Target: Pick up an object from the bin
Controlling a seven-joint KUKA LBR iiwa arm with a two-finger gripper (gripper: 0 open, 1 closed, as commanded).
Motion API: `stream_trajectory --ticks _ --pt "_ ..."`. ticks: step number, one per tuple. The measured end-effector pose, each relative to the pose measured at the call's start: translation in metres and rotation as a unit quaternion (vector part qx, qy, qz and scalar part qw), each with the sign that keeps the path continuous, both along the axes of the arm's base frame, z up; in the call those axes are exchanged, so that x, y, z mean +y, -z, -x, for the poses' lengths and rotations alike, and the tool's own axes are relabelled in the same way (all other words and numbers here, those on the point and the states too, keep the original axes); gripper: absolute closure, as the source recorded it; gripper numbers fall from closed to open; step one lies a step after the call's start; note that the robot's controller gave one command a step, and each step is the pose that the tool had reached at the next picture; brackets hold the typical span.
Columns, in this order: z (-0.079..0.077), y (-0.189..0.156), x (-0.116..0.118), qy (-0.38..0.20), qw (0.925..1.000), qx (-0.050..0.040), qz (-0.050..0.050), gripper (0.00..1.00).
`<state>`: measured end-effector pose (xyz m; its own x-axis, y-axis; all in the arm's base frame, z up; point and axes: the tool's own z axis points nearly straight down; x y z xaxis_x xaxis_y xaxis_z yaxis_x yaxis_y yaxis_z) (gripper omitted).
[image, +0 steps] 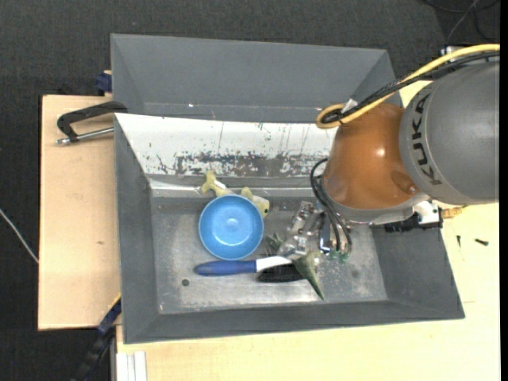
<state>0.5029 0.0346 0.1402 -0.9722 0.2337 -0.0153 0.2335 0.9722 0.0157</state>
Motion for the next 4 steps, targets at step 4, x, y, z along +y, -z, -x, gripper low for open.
stream_trajectory --ticks 4 --pt "-0.028 -0.006 0.037 -0.236 0.9717 0.0044 0.007 1.0"
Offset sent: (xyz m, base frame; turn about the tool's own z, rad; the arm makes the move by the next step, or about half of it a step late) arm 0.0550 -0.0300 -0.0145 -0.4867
